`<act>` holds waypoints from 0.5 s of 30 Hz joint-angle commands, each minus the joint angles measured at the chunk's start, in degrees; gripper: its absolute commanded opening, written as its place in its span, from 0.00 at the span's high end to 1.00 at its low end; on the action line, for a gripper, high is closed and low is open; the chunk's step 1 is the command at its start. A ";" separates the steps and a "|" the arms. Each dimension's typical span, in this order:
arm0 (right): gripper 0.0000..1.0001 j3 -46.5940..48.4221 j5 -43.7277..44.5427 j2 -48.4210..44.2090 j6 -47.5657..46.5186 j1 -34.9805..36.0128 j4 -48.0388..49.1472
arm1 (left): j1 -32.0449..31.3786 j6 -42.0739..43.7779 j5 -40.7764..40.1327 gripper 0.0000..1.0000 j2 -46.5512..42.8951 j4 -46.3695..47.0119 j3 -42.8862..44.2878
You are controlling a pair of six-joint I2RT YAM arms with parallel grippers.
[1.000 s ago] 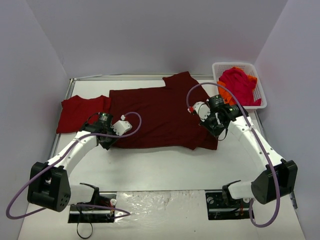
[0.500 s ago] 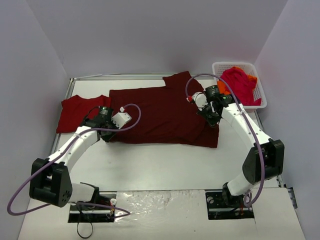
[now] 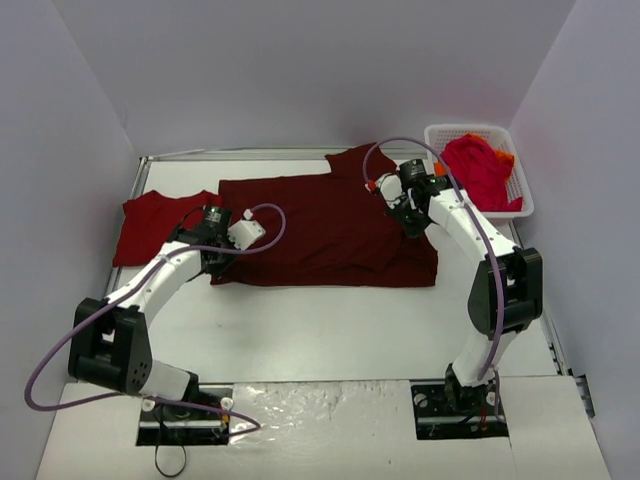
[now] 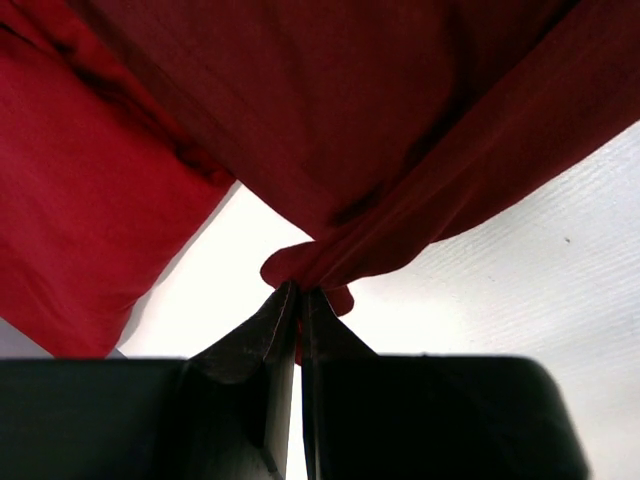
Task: Fold and stack the t-shirts
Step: Fold the flattened tshirt in 1/3 of the way
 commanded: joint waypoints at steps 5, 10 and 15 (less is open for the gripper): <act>1.00 5.30 1.32 2.71 0.77 -0.46 -0.69 | 0.13 2.32 -2.40 0.98 2.83 1.73 4.26; 1.00 7.41 1.50 5.08 1.03 -0.46 -0.69 | 0.13 3.55 -2.93 0.98 6.43 2.96 6.29; 1.00 8.38 1.50 6.23 1.29 -0.55 -0.69 | 0.13 4.87 -3.54 0.98 9.86 4.19 7.69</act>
